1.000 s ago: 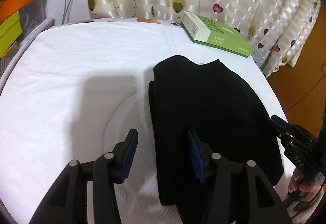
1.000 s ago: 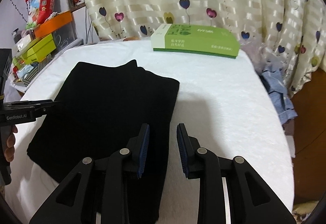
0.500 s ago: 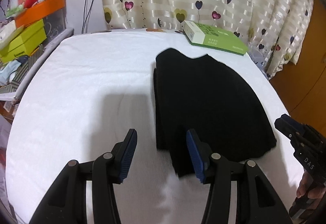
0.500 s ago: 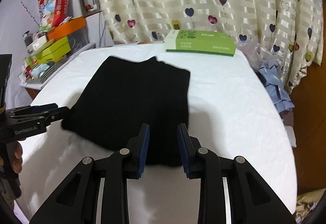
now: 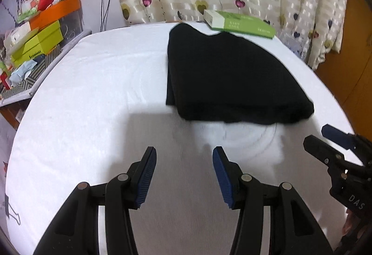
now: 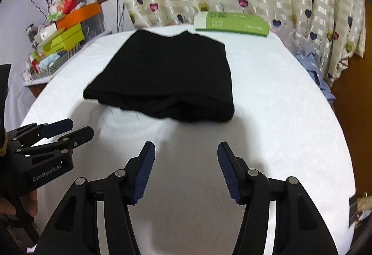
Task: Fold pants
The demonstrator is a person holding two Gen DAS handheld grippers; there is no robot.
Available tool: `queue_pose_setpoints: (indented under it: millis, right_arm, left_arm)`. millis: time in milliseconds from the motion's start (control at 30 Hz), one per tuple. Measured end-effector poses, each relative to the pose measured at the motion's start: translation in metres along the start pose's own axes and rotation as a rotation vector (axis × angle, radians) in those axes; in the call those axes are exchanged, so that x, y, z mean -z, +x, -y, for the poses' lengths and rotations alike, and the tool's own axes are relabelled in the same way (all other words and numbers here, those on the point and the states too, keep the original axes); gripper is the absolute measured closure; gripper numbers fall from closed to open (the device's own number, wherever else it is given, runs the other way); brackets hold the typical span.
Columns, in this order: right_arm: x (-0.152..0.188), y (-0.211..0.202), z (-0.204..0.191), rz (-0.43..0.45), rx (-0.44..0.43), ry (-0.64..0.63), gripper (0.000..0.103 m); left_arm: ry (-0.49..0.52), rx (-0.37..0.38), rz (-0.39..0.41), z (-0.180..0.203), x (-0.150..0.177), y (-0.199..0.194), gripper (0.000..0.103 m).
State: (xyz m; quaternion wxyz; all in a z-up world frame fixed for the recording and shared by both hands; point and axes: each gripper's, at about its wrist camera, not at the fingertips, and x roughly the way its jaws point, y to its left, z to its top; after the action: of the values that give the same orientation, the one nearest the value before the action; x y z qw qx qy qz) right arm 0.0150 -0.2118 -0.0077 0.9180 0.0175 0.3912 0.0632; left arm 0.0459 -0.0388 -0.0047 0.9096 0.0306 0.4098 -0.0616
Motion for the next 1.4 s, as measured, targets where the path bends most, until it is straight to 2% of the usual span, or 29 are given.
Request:
queue_pose_setpoints:
  millis: [100, 367, 700, 1400]
  right_arm:
    - [0.006, 0.001, 0.0, -0.012, 0.01, 0.004, 0.046]
    - [0.012, 0.005, -0.003, -0.039, 0.07, -0.003, 0.046]
    - [0.013, 0.01, -0.005, -0.051, 0.089, -0.017, 0.044]
    - [0.013, 0.01, -0.006, -0.052, 0.091, -0.019, 0.043]
  left_arm:
    - [0.003, 0.008, -0.019, 0.004, 0.009, 0.002, 0.05]
    - [0.035, -0.015, -0.003, 0.012, 0.018, 0.002, 0.05]
    - [0.012, -0.008, 0.011, 0.01, 0.018, 0.005, 0.045]
    - [0.006, -0.003, 0.011, 0.008, 0.018, 0.005, 0.045]
